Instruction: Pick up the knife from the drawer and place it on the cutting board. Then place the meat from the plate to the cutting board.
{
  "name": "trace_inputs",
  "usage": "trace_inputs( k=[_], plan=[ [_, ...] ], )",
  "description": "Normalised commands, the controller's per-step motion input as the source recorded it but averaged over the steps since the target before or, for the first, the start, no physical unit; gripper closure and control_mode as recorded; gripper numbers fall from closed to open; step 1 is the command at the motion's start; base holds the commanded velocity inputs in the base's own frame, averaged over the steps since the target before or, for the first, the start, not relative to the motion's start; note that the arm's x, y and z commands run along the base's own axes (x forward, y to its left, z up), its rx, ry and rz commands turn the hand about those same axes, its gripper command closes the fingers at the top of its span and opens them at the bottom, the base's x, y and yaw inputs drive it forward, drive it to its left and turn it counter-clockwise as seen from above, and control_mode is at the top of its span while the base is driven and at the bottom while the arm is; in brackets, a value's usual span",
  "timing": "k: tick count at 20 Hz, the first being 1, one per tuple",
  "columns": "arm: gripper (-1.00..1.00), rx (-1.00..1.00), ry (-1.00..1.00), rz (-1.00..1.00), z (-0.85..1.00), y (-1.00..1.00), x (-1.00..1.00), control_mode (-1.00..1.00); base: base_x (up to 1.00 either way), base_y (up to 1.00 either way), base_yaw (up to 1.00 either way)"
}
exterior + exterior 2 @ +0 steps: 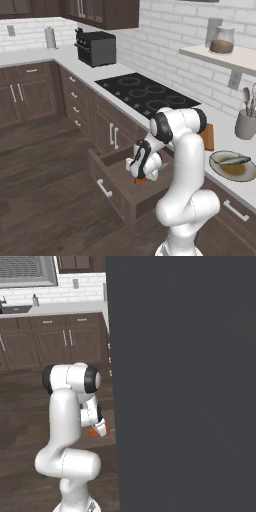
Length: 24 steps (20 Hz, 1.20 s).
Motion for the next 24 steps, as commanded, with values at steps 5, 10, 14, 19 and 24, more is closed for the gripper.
trace_inputs(
  k=[5,10,14,19,24],
  plan=[
    [1.00,-0.06,0.00,0.00,-0.25,0.01,0.02,-1.00,0.00,0.00,0.00],
    [1.00,-0.04,0.00,0.00,-0.05,0.00,-0.14,-1.00,0.00,0.00,0.00],
    [1.00,0.01,0.00,-0.01,0.32,0.00,-0.55,-1.00,0.00,0.00,0.00],
    [1.00,0.10,-0.20,-0.02,1.00,0.43,-0.40,-1.00,0.00,0.00,0.00],
    [1.00,0.09,-0.23,0.00,1.00,0.63,-0.23,-1.00,0.00,0.00,0.00]
  ],
)
